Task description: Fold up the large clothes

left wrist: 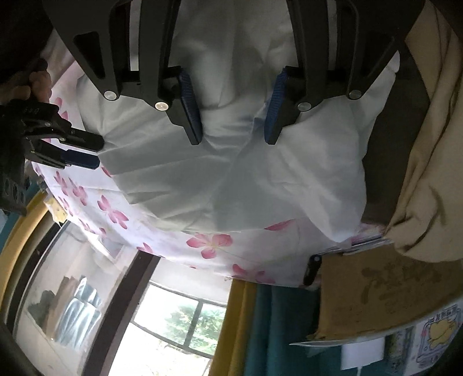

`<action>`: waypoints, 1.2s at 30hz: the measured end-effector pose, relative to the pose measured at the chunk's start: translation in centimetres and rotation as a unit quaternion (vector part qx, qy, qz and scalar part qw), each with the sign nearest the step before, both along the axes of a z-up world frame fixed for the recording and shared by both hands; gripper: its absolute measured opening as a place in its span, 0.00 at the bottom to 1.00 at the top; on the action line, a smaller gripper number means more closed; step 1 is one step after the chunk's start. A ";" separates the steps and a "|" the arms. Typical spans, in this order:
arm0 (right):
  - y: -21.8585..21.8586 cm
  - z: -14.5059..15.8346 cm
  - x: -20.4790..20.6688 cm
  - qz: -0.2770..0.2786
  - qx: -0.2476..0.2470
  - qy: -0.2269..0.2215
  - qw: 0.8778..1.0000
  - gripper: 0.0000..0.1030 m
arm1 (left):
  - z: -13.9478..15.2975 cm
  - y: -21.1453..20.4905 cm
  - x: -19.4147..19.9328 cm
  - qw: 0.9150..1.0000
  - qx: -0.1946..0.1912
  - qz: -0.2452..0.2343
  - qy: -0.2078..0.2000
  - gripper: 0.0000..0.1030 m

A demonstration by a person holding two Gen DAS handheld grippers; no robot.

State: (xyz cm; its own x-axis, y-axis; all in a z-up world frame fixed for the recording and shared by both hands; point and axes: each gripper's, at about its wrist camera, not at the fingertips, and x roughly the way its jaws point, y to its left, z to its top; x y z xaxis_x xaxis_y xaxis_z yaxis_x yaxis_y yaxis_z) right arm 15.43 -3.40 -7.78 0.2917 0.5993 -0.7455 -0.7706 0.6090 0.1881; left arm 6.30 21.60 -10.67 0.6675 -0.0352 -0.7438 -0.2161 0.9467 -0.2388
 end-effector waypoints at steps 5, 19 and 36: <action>-0.3 0.0 -0.2 0.002 -0.006 -0.006 1.000 0.51 | 0.5 -0.7 -0.7 1.000 0.020 0.008 0.005 0.47; -3.9 0.5 -1.3 -0.022 -0.012 -0.022 0.999 0.52 | 0.7 -1.7 -3.6 0.999 0.030 0.043 0.007 0.48; -8.0 0.8 -3.4 -0.042 -0.013 -0.031 0.999 0.52 | 1.5 -4.4 -7.3 0.997 0.045 0.066 -0.006 0.48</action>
